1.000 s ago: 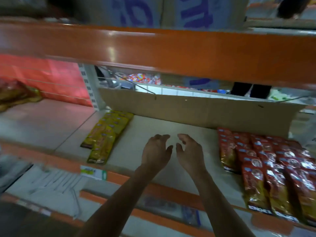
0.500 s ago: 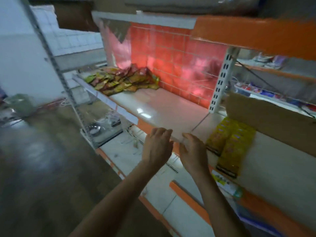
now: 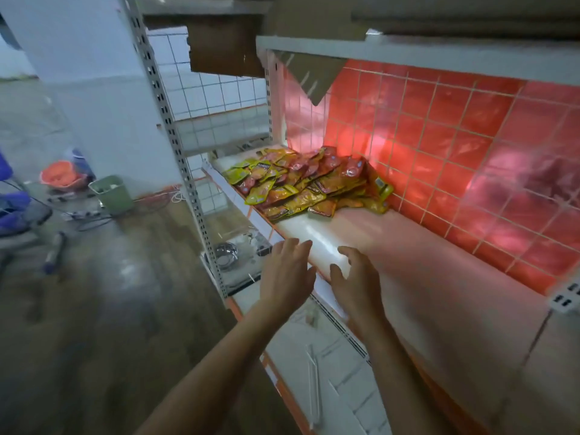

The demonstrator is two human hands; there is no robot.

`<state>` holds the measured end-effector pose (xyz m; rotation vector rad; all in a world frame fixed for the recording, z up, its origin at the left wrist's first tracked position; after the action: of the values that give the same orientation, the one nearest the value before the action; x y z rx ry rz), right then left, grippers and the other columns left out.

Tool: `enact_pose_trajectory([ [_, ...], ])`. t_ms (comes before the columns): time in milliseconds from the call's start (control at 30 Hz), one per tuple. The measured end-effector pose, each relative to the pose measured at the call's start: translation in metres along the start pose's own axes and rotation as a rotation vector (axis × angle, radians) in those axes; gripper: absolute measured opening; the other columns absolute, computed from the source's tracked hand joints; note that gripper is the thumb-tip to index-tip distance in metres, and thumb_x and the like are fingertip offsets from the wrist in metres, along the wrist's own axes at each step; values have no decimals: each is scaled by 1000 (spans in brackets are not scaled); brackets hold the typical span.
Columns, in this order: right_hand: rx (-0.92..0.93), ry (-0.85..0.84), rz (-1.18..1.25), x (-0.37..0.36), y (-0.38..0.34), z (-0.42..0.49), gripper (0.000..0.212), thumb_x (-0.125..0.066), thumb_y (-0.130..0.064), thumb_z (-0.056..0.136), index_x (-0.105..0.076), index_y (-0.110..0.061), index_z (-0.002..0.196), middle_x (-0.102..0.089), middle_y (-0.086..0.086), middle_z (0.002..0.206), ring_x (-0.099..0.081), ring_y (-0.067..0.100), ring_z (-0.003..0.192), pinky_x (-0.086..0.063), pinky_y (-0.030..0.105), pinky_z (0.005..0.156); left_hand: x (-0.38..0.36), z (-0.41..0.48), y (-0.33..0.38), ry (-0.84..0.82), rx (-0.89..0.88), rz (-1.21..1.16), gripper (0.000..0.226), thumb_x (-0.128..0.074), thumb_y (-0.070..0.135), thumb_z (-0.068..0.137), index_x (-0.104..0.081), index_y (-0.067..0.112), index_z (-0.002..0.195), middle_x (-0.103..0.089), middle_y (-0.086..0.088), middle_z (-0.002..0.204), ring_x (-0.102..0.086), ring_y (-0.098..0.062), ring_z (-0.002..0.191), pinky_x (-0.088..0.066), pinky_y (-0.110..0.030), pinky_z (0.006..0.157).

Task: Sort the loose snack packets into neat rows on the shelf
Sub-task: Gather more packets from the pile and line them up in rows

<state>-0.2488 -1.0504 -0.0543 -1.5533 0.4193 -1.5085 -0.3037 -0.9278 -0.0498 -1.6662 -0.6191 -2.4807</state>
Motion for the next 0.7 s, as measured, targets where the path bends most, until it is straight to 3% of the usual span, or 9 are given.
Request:
enact_pose_trajectory([
  [167, -42, -61, 0, -41, -6, 57, 38, -59, -13, 90, -53, -10, 128, -56, 8, 130, -51, 24, 120, -39, 34, 99, -17, 55, -50, -16, 62, 0, 49, -55, 34, 91, -45, 16, 136, -47, -6, 138, -41, -28, 126, -39, -40, 100],
  [300, -125, -55, -12, -64, -5, 101, 35, -58, -15, 89, -54, -10, 124, -62, 8, 121, -56, 27, 112, -43, 36, 95, -26, 109, -82, 2, 49, 6, 41, -64, 30, 85, -57, 11, 120, -56, -10, 124, -49, -33, 115, -46, -45, 90],
  [400, -189, -15, 1, -84, -7, 132, 33, -57, -16, 90, -55, -13, 123, -65, 6, 115, -58, 28, 110, -44, 36, 91, -34, 152, -112, 16, 36, 36, 36, -65, 28, 81, -61, 10, 113, -60, -11, 117, -52, -36, 110, -49, -45, 82],
  [533, -320, 32, -50, -109, -9, 164, 37, -54, -21, 93, -50, -10, 129, -60, 14, 124, -51, 34, 118, -39, 34, 91, -59, 198, -142, -82, -11, 46, 36, -61, 34, 78, -58, 10, 106, -57, -12, 112, -50, -36, 109, -48, -44, 81],
  [700, -472, 217, -45, -127, -17, 186, 40, -56, -23, 90, -52, -14, 129, -61, 12, 123, -54, 31, 116, -43, 35, 90, -80, 224, -151, -84, -129, 96, 32, -73, 28, 60, -64, 12, 86, -61, -10, 96, -59, -35, 84, -51, -44, 65],
])
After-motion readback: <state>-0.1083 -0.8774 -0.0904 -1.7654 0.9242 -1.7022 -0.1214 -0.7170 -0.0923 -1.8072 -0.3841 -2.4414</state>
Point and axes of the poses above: each hand's wrist, its own z-axis towards the middle knuckle, its own x-axis out of the back of the hand, y = z × x, the point moved 9 cm from there along z, towards the middle knuckle
